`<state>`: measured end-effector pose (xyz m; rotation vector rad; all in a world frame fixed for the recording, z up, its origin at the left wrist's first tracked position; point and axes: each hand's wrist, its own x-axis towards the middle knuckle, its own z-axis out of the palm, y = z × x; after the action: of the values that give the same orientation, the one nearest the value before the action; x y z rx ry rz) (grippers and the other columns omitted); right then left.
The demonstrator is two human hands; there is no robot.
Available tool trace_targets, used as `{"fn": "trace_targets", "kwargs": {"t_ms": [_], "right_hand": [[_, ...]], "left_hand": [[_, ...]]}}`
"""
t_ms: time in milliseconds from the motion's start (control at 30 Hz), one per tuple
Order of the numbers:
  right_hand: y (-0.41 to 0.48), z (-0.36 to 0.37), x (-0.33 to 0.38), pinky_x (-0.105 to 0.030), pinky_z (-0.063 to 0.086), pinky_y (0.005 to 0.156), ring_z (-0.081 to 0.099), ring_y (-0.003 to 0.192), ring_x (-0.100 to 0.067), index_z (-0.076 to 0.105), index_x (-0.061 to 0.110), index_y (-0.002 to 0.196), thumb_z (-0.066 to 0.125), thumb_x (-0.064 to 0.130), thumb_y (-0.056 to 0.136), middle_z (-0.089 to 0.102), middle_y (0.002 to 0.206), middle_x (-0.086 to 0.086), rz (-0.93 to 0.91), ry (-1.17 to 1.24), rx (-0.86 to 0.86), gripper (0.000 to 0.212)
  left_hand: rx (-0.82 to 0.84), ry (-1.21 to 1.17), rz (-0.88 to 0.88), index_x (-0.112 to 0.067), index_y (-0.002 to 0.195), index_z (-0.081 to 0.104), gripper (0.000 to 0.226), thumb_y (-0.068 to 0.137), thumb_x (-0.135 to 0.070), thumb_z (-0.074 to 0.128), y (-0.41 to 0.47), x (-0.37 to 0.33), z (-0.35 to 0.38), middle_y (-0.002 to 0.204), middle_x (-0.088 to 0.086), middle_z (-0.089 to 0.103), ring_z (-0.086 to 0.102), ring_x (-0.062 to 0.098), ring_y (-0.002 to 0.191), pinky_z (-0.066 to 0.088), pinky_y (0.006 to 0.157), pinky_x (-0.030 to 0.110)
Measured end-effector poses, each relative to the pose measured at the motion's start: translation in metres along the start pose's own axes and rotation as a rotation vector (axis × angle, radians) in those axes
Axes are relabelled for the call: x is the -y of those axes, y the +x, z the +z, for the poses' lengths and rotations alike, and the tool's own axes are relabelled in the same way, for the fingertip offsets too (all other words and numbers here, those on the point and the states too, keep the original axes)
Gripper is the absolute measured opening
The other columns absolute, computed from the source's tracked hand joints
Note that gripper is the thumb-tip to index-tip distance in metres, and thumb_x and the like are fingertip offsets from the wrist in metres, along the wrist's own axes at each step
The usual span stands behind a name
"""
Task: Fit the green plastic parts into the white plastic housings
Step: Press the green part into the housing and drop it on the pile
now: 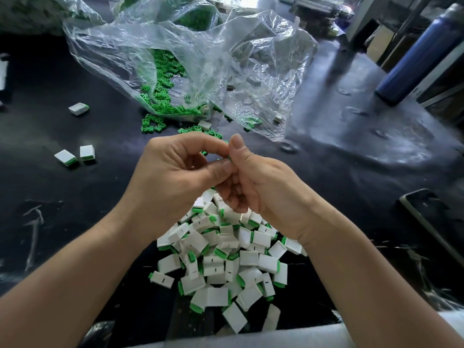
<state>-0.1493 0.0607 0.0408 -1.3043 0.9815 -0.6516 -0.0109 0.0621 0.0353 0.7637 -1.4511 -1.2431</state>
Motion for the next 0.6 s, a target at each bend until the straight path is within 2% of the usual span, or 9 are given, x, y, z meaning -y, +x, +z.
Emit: {"fn": "trace_targets", "kwargs": {"t_ms": [33,100,167,233,300,367,467,600], "right_hand": [[0.000,0.001,-0.001,-0.025,0.031,0.053,0.040,0.054,-0.011,0.056,-0.014,0.093,0.033,0.060,0.071,0.048,0.061,-0.002,-0.005,-0.018,-0.007,0.080],[0.001,0.002,-0.002,-0.026,0.030,0.054,0.038,0.056,-0.011,0.054,-0.017,0.100,0.032,0.061,0.071,0.047,0.069,-0.009,-0.020,-0.048,-0.019,0.087],[0.001,0.004,-0.001,-0.026,0.028,0.054,0.035,0.056,-0.010,0.057,-0.012,0.092,0.032,0.061,0.072,0.046,0.069,-0.009,-0.037,-0.045,-0.025,0.080],[0.001,0.005,0.000,-0.025,0.027,0.053,0.032,0.054,-0.009,0.059,0.000,0.078,0.032,0.060,0.072,0.044,0.061,-0.002,-0.050,-0.039,-0.044,0.066],[0.001,0.006,0.000,-0.024,0.027,0.053,0.031,0.053,-0.009,0.056,0.010,0.069,0.031,0.059,0.074,0.041,0.057,0.002,-0.060,-0.039,-0.067,0.056],[0.001,0.007,0.000,-0.024,0.026,0.053,0.030,0.053,-0.008,0.055,0.014,0.064,0.031,0.059,0.074,0.040,0.055,0.005,-0.065,-0.032,-0.089,0.052],[0.001,0.009,0.000,-0.023,0.025,0.053,0.030,0.051,-0.006,0.052,0.017,0.062,0.030,0.056,0.076,0.042,0.048,0.012,-0.071,-0.021,-0.101,0.047],[-0.002,0.011,0.002,-0.015,0.031,0.051,0.038,0.044,0.001,0.048,0.017,0.061,0.028,0.042,0.093,0.047,0.043,0.015,-0.079,0.036,-0.095,0.045]], "left_hand": [[-0.011,0.013,-0.005,-0.001,0.084,0.065,0.017,0.070,-0.011,0.063,0.000,0.001,0.000,0.055,0.012,0.064,0.061,0.024,0.045,0.046,0.047,0.022],[-0.023,0.030,-0.022,-0.004,0.084,0.066,0.019,0.070,-0.015,0.063,0.000,0.002,0.000,0.056,0.010,0.064,0.059,0.024,0.047,0.043,0.046,0.025],[-0.012,0.011,-0.024,-0.001,0.085,0.066,0.019,0.070,-0.013,0.063,0.000,0.002,0.000,0.063,0.020,0.064,0.060,0.032,0.051,0.045,0.048,0.032],[-0.004,0.017,-0.010,-0.002,0.085,0.067,0.016,0.071,-0.009,0.066,0.000,0.001,-0.001,0.072,0.024,0.063,0.061,0.036,0.054,0.047,0.049,0.035],[-0.019,0.049,0.004,-0.007,0.082,0.068,0.011,0.070,-0.008,0.071,0.000,0.002,-0.001,0.078,0.014,0.065,0.061,0.022,0.052,0.048,0.049,0.028],[-0.038,0.048,-0.001,-0.014,0.078,0.070,0.012,0.069,-0.010,0.065,0.000,0.003,-0.001,0.079,0.001,0.065,0.057,0.012,0.051,0.046,0.049,0.021],[-0.053,0.036,-0.015,-0.016,0.078,0.074,0.016,0.069,-0.010,0.063,-0.001,0.005,0.001,0.079,-0.004,0.065,0.057,0.009,0.051,0.046,0.049,0.019],[-0.049,0.047,-0.013,-0.019,0.082,0.072,0.018,0.069,-0.009,0.063,-0.001,0.006,0.001,0.080,-0.005,0.066,0.058,0.009,0.052,0.046,0.050,0.018]]}}
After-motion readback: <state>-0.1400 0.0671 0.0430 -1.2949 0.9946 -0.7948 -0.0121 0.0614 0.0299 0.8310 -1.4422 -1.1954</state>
